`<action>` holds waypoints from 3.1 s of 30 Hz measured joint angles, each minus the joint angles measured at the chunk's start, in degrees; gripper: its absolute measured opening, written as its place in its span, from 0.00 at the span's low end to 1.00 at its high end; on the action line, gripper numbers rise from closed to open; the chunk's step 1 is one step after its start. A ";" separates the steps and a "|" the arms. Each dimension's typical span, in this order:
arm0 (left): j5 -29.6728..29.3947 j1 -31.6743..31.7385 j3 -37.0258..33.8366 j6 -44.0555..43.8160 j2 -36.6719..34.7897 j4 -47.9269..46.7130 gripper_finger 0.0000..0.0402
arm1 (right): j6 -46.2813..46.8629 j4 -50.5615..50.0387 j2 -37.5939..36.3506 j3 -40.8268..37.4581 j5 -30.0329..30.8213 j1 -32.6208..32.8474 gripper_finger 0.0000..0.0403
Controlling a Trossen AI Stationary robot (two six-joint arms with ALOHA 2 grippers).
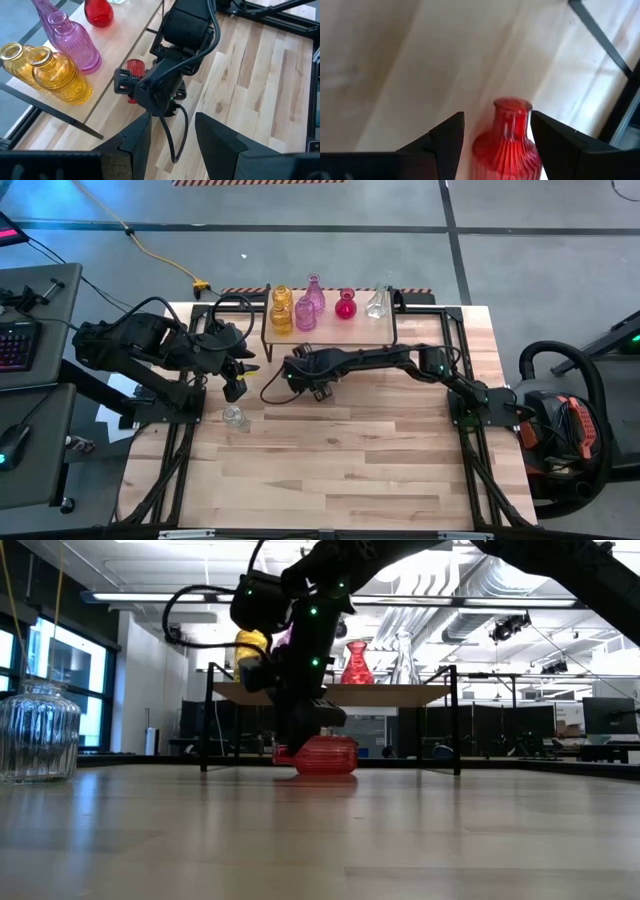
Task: Sort vases onto shelf
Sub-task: Put the red vase on the shelf
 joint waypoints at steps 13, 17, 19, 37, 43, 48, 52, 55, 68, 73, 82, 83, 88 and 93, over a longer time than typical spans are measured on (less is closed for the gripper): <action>-0.02 -0.12 0.00 -0.47 0.00 0.00 0.36 | 2.82 2.79 -0.37 0.22 -2.88 -1.49 0.53; 0.03 -0.17 -0.02 -0.47 0.00 -0.01 0.36 | 3.20 2.48 -0.37 0.11 -3.39 -1.47 0.53; 0.39 -0.15 0.00 -0.49 0.00 0.00 0.36 | 3.70 2.26 -0.40 0.11 -4.07 -1.57 0.53; 1.09 -0.15 -0.01 -0.62 0.00 0.00 0.36 | 6.28 1.25 0.81 -0.02 -5.09 -1.94 0.53; 1.14 -0.15 0.00 -0.63 0.00 -0.01 0.36 | 6.16 0.47 1.39 0.07 -5.55 -1.93 0.53; 1.41 -0.15 -0.02 -0.62 0.00 0.00 0.36 | 6.19 -0.14 1.67 0.07 -3.68 -1.22 0.53; 1.49 -0.15 -0.02 -0.60 0.00 0.00 0.36 | 7.67 -1.88 1.95 -0.18 -6.41 -0.21 0.53; 1.57 -0.16 -0.02 -0.54 0.00 -0.02 0.36 | 8.65 -1.69 2.08 -0.24 -7.48 0.35 0.53; 1.55 -0.15 -0.02 -0.49 -0.02 -0.02 0.36 | 10.07 -3.57 2.44 -0.20 -3.23 0.11 0.53; 1.53 -0.15 -0.02 -0.49 -0.02 -0.04 0.36 | 10.18 -4.49 2.44 -0.20 -1.92 1.86 0.53; -0.31 -0.15 -0.06 -0.70 1.46 -4.17 0.36 | 23.02 -12.94 2.36 -0.09 0.85 6.62 0.53; -0.57 -0.15 -0.07 -1.03 1.92 -5.21 0.36 | 24.65 -14.60 2.34 -0.09 0.86 7.05 0.53; -0.83 -0.15 -0.07 -1.04 4.77 -7.22 0.36 | 32.66 -22.30 2.31 -0.04 0.03 8.34 0.53; -1.01 -0.15 -0.07 -0.62 6.28 -7.23 0.36 | 40.00 -32.39 2.31 -0.04 -6.03 8.37 0.53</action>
